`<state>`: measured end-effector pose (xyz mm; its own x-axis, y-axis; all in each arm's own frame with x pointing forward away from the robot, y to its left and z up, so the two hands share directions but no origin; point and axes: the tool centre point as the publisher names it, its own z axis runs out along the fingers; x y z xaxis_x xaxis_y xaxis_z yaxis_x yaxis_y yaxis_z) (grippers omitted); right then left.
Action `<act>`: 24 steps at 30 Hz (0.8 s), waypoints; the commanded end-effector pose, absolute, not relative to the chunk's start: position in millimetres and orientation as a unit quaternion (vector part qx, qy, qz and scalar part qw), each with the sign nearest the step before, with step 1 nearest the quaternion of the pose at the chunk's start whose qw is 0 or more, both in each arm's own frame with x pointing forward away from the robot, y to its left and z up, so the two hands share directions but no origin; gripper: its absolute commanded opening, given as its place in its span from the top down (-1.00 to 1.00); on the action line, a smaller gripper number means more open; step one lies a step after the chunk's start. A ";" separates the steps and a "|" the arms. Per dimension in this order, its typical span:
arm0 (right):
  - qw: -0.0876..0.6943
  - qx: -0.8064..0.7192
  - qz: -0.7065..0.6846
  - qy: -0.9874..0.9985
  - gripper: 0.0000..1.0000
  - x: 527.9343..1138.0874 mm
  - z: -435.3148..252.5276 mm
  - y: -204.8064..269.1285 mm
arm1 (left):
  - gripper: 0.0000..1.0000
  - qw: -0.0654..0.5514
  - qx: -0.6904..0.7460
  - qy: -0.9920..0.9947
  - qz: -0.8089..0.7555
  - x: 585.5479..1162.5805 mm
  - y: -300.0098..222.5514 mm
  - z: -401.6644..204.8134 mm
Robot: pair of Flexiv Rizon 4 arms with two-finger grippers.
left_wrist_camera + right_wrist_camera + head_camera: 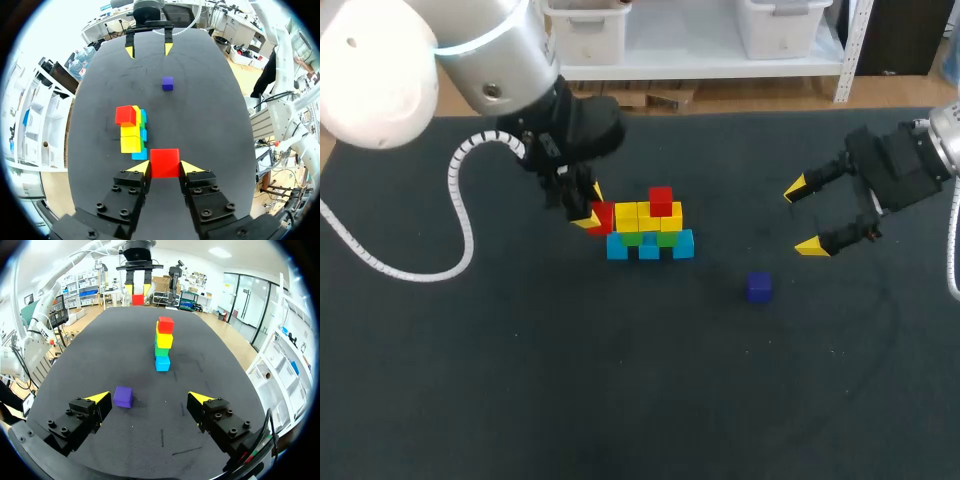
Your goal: Place the blue cubes, place green cubes on the blue cubes, place the yellow cubes on the green cubes, then place the red cubes on the yellow cubes, and place purple cube on the red cubes.
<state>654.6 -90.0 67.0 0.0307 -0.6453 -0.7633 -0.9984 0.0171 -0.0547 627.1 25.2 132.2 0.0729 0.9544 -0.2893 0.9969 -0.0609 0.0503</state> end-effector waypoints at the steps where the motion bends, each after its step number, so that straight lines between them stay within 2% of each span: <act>1: 0.319 -0.644 0.279 0.638 -1.00 655.4 66.3 -89.8 | 1.00 0.114 0.722 0.676 -0.090 645.8 22.4 129.6; 24: 0.319 -0.644 0.279 0.638 -1.00 655.4 66.3 -89.8 | 1.00 0.133 0.709 0.679 -0.135 679.8 6.6 114.7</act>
<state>654.7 -89.9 67.0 0.0308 -0.6452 -0.7634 -0.9984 0.0169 -0.0546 674.6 8.6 116.7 0.0374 0.9272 -0.3728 0.9993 -0.0345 0.0144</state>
